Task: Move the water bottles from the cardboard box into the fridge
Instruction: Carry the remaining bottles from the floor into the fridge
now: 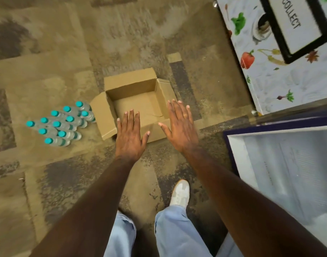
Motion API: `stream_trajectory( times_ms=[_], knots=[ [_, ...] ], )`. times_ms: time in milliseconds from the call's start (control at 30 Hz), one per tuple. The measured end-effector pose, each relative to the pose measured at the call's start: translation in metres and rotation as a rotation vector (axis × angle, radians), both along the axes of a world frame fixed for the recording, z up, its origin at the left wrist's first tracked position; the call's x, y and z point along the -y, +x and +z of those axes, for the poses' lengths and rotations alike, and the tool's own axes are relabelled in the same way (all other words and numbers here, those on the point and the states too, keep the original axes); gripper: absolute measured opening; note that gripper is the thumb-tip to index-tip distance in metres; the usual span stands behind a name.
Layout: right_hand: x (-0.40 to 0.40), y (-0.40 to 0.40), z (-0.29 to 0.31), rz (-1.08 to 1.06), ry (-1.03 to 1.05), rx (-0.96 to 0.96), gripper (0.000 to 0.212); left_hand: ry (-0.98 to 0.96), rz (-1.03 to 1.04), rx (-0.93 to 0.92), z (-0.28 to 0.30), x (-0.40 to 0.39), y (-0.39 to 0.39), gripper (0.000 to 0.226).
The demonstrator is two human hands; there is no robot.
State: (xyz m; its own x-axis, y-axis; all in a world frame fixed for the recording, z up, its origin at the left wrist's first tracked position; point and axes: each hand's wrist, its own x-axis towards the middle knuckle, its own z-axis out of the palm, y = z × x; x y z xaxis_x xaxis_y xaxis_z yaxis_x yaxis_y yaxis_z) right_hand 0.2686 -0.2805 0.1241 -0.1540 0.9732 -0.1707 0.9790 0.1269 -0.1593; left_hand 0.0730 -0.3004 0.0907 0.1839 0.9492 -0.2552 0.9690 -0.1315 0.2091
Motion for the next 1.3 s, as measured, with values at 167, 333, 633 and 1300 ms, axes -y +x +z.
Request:
stream_trajectory(
  times_ms=[167, 333, 633, 1300],
  knots=[
    [-0.015, -0.051, -0.039, 0.130, -0.030, 0.006, 0.076, -0.042, 0.080, -0.021, -0.043, 0.003, -0.050, 0.076],
    [-0.027, -0.110, -0.079, 0.243, -0.052, 0.001, 0.076, -0.070, 0.193, -0.052, -0.082, 0.006, -0.102, 0.079],
    [-0.041, -0.215, -0.149, 0.440, -0.047, -0.057, 0.075, -0.065, 0.457, -0.035, -0.146, 0.012, -0.195, 0.077],
    [-0.086, -0.386, -0.272, 0.305, -0.033, -0.410, 0.059, 0.331, 1.073, 0.570, -0.267, -0.002, -0.286, 0.051]
  ],
)
